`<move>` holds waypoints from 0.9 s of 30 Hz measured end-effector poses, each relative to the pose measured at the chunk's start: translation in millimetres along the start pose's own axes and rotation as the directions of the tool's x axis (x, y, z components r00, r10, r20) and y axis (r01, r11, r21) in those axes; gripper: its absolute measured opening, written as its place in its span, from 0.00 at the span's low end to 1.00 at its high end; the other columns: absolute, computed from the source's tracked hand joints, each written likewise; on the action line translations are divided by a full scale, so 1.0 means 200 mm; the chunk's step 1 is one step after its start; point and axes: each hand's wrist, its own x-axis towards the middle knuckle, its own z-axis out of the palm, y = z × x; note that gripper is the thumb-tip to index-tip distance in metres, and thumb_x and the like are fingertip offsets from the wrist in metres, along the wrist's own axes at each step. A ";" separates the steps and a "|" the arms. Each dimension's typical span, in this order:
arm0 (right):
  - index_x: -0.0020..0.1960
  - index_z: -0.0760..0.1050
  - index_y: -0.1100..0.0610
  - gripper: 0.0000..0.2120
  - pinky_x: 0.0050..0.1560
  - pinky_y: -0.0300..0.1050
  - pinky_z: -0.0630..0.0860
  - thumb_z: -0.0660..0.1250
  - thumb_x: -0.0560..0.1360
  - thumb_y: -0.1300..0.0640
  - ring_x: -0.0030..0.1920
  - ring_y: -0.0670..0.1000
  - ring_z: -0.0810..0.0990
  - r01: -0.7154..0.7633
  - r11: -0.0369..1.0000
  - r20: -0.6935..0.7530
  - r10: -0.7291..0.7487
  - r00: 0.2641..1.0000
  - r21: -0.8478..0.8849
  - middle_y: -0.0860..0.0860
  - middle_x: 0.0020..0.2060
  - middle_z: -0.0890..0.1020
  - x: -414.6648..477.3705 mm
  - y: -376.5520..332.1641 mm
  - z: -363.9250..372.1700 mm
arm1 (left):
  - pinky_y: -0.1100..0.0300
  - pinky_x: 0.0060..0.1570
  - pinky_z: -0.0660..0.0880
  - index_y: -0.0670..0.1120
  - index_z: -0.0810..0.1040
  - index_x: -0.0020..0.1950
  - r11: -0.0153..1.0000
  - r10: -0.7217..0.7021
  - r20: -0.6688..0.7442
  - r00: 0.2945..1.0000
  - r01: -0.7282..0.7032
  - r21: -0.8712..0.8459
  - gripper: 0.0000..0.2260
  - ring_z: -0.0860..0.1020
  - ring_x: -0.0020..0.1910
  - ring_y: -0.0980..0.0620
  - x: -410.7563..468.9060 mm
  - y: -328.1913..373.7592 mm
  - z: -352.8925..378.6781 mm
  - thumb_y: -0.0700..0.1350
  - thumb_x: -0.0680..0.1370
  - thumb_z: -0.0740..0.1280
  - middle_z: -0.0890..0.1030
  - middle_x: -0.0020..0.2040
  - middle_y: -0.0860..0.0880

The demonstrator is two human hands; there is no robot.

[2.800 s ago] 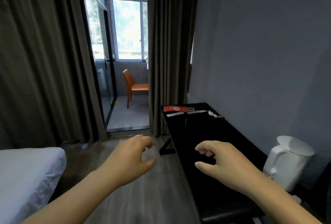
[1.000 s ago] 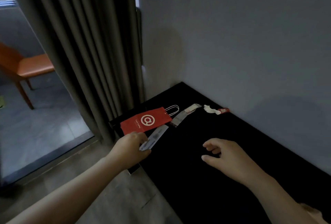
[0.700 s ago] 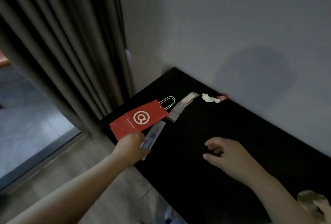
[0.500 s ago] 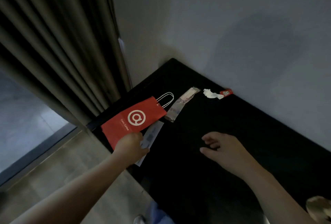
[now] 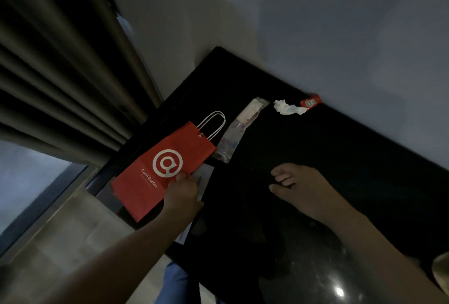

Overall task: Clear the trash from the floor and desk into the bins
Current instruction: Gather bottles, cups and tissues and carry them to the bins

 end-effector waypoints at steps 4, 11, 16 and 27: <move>0.46 0.70 0.33 0.12 0.40 0.27 0.72 0.72 0.72 0.46 0.46 0.33 0.76 -0.056 0.998 -0.038 0.057 0.998 0.031 0.37 0.46 0.77 0.01 0.01 0.03 | 0.62 0.48 0.70 0.43 0.66 0.64 0.997 0.055 0.024 0.998 -0.056 0.054 0.21 0.70 0.58 0.51 0.03 0.02 0.00 0.46 0.73 0.65 0.70 0.61 0.46; 0.47 0.71 0.33 0.12 0.41 0.28 0.73 0.72 0.71 0.46 0.45 0.31 0.76 -0.104 0.990 -0.048 0.109 0.993 0.094 0.38 0.46 0.79 0.07 0.00 0.08 | 0.59 0.42 0.69 0.40 0.67 0.60 0.969 0.053 -0.022 0.998 -0.057 -0.240 0.18 0.78 0.49 0.46 0.07 -0.04 -0.06 0.43 0.73 0.67 0.77 0.50 0.45; 0.52 0.73 0.39 0.12 0.41 0.28 0.73 0.72 0.72 0.48 0.45 0.35 0.78 -0.111 0.989 -0.073 0.118 0.990 0.099 0.38 0.46 0.79 0.12 0.00 0.08 | 0.58 0.38 0.69 0.39 0.72 0.55 0.927 0.041 -0.179 0.983 -0.104 -0.359 0.18 0.78 0.43 0.43 0.16 -0.19 -0.21 0.41 0.69 0.71 0.78 0.44 0.43; 0.53 0.74 0.42 0.12 0.40 0.27 0.71 0.72 0.72 0.48 0.45 0.36 0.78 -0.145 0.984 -0.075 0.154 0.985 0.105 0.38 0.45 0.78 0.20 0.02 0.08 | 0.39 0.71 0.55 0.49 0.39 0.77 0.974 -0.223 0.028 0.974 0.224 -0.021 0.61 0.51 0.74 0.37 0.33 -0.28 -0.18 0.68 0.59 0.74 0.47 0.75 0.39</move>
